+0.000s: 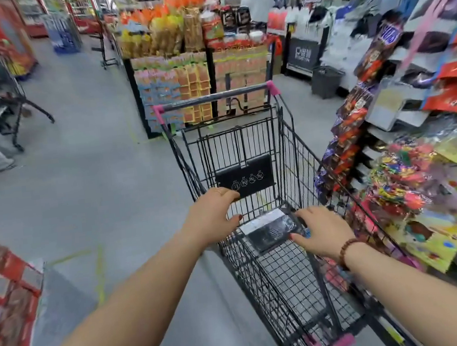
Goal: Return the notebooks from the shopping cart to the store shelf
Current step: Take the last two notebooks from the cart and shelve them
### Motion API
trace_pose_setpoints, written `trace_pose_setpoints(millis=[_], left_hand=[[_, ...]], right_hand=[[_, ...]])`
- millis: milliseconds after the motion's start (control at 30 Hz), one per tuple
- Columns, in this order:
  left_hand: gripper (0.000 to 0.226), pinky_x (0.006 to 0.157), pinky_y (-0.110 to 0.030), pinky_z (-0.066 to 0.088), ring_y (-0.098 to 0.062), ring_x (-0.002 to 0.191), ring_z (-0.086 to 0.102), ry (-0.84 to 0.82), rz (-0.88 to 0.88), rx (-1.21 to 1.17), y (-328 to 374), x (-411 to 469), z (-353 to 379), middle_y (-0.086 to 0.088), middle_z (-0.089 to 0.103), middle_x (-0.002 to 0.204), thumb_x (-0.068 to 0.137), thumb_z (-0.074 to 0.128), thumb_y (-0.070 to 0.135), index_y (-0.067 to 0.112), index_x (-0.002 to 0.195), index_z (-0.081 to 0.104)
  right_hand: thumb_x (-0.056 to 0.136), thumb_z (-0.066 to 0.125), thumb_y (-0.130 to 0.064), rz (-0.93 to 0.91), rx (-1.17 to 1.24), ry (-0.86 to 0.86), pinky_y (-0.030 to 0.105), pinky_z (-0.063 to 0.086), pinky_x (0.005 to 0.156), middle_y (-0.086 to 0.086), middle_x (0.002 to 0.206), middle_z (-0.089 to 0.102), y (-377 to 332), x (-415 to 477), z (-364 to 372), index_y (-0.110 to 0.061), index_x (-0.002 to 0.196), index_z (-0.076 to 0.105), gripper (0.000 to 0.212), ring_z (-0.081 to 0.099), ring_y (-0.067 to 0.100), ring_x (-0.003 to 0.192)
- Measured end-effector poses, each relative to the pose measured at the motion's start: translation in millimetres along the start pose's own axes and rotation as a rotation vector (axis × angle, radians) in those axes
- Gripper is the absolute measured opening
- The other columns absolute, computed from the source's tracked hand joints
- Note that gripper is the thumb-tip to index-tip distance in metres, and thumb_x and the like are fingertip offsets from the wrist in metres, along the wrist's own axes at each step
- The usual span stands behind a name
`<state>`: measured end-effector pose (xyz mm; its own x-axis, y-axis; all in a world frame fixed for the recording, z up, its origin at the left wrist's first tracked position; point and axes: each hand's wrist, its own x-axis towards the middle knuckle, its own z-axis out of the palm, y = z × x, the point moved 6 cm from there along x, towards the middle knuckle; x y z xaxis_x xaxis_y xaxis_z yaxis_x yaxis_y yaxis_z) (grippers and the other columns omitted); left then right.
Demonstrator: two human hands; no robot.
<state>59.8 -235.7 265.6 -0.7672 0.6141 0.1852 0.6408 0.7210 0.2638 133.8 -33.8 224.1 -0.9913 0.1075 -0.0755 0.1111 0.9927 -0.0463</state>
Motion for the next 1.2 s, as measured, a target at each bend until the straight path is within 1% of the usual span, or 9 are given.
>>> trace_pose_setpoints(millis=[167, 333, 467, 600, 800, 933, 1033, 1133, 1200], left_hand=[[0.053, 0.107, -0.037, 0.038, -0.02, 0.129, 0.043, -0.022, -0.005, -0.058, -24.2, 26.2, 17.2, -0.002, 0.052, 0.136, 0.087, 0.057, 0.034, 0.019, 0.136, 0.046], [0.054, 0.107, -0.037, 0.037, -0.02, 0.128, 0.043, -0.069, 0.045, 0.0, -44.5, 78.3, 30.7, -0.001, 0.05, 0.138, 0.087, 0.056, 0.037, 0.019, 0.137, 0.044], [0.054, 0.106, -0.035, 0.037, -0.02, 0.129, 0.041, -0.16, 0.077, 0.034, -54.6, 132.5, 46.8, -0.001, 0.048, 0.14, 0.088, 0.055, 0.036, 0.02, 0.138, 0.042], [0.054, 0.103, -0.037, 0.041, -0.02, 0.129, 0.041, -0.224, 0.097, 0.063, -56.9, 183.0, 71.7, 0.0, 0.048, 0.139, 0.087, 0.055, 0.037, 0.021, 0.138, 0.042], [0.055, 0.104, -0.039, 0.04, -0.022, 0.128, 0.042, -0.371, 0.197, 0.058, -46.8, 243.3, 127.1, -0.002, 0.048, 0.138, 0.088, 0.054, 0.039, 0.02, 0.138, 0.042], [0.05, 0.103, -0.036, 0.04, -0.023, 0.126, 0.043, -0.477, 0.234, 0.038, -51.7, 276.8, 168.8, -0.004, 0.051, 0.135, 0.087, 0.056, 0.036, 0.02, 0.133, 0.046], [0.051, 0.101, -0.035, 0.041, -0.023, 0.126, 0.044, -0.543, 0.271, -0.002, -61.8, 301.4, 196.6, -0.005, 0.052, 0.133, 0.087, 0.058, 0.032, 0.019, 0.134, 0.046], [0.053, 0.098, -0.036, 0.043, -0.025, 0.125, 0.044, -0.63, 0.304, -0.013, -73.9, 322.8, 227.7, -0.008, 0.051, 0.133, 0.087, 0.057, 0.033, 0.015, 0.135, 0.044], [0.052, 0.099, -0.035, 0.042, -0.026, 0.125, 0.043, -0.683, 0.307, -0.029, -83.2, 333.9, 251.1, -0.009, 0.05, 0.133, 0.087, 0.057, 0.033, 0.014, 0.134, 0.045]], right_hand=[[0.085, 0.05, -0.057, 0.052, 0.014, -0.038, 0.031, 0.046, 0.094, -0.002, 0.119, 0.055, 3.4, 32.9, 13.2, -0.022, 0.128, 0.046, 0.057, 0.049, 0.016, 0.111], [0.085, 0.049, -0.056, 0.069, -0.002, -0.054, 0.032, 0.045, 0.096, 0.0, 0.116, 0.057, 19.2, 79.6, 34.2, -0.022, 0.124, 0.05, 0.051, 0.051, 0.018, 0.109], [0.085, 0.049, -0.054, 0.117, 0.044, -0.088, 0.031, 0.044, 0.094, 0.0, 0.116, 0.054, 40.4, 117.0, 48.4, -0.023, 0.122, 0.049, 0.048, 0.05, 0.018, 0.11], [0.082, 0.049, -0.056, 0.18, 0.09, -0.121, 0.035, 0.046, 0.093, 0.0, 0.112, 0.055, 65.9, 141.9, 60.1, -0.024, 0.116, 0.051, 0.047, 0.05, 0.02, 0.11], [0.083, 0.046, -0.056, 0.316, 0.182, -0.141, 0.038, 0.047, 0.089, 0.003, 0.108, 0.055, 95.3, 155.6, 76.7, -0.022, 0.113, 0.053, 0.046, 0.051, 0.024, 0.107], [0.086, 0.047, -0.051, 0.448, 0.261, -0.157, 0.037, 0.047, 0.085, 0.004, 0.104, 0.053, 104.9, 161.3, 92.8, -0.019, 0.108, 0.052, 0.039, 0.05, 0.025, 0.105], [0.085, 0.049, -0.051, 0.557, 0.309, -0.157, 0.034, 0.047, 0.086, 0.002, 0.104, 0.053, 108.8, 167.0, 104.9, -0.019, 0.113, 0.052, 0.042, 0.052, 0.022, 0.105], [0.085, 0.047, -0.053, 0.66, 0.316, -0.181, 0.037, 0.046, 0.095, 0.006, 0.121, 0.055, 114.3, 172.8, 122.5, -0.019, 0.133, 0.043, 0.059, 0.049, 0.025, 0.116], [0.086, 0.046, -0.054, 0.733, 0.328, -0.228, 0.037, 0.044, 0.096, 0.006, 0.125, 0.053, 117.2, 175.4, 136.9, -0.02, 0.138, 0.038, 0.063, 0.047, 0.026, 0.117]])
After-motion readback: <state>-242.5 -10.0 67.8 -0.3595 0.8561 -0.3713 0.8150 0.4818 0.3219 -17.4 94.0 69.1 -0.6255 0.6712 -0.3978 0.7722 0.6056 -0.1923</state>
